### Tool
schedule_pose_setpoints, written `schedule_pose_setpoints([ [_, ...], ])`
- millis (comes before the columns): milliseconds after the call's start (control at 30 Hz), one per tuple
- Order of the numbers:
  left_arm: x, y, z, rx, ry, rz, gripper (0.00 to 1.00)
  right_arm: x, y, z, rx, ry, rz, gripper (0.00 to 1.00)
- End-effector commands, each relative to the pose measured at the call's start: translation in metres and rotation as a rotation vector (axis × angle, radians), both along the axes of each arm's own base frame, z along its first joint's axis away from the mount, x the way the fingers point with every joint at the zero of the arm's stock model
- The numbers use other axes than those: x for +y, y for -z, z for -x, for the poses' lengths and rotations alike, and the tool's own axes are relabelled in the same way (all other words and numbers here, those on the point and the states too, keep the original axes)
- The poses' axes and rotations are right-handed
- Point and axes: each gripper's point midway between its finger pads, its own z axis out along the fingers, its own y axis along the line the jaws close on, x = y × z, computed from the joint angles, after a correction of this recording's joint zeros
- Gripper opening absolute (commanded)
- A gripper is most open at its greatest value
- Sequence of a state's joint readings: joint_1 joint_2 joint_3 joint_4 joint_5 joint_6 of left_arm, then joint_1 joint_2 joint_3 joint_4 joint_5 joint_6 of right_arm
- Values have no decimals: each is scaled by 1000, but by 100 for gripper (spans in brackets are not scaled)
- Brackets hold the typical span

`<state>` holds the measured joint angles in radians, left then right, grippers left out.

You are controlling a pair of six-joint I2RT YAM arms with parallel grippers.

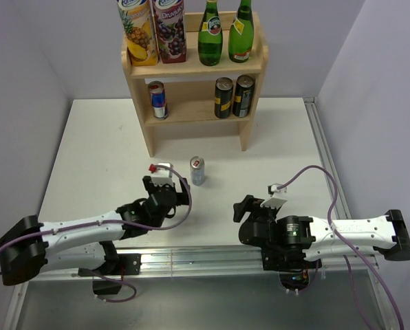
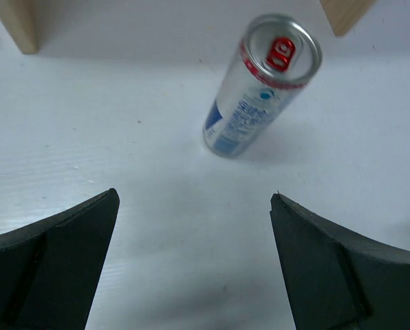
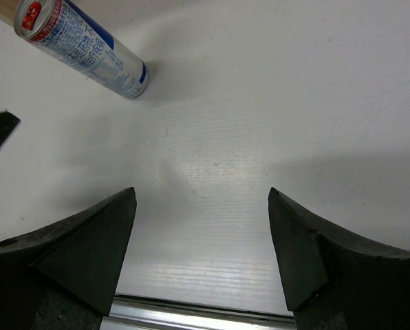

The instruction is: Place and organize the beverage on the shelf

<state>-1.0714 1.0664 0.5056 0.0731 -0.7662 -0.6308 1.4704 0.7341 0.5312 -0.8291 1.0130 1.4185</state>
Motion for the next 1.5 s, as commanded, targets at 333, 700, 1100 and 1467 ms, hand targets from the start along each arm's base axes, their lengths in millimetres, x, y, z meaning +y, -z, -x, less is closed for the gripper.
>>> schedule_pose_setpoints([
  [333,-95,40,-29,-66,76,-15,99,-13,-10,-2,-31,58,-46,85],
  [700,-109,59,-73,-75,52,-69,99,-11,-6,-2,-34,47,-50,85],
  [1100,-105,73,-114,-99,6,-102,92,-11,-4,-2,-41,39,-52,85],
  [1467,-92,58,-113,-101,-37,-105,0,-11,-4,-2,-43,40,-41,85],
])
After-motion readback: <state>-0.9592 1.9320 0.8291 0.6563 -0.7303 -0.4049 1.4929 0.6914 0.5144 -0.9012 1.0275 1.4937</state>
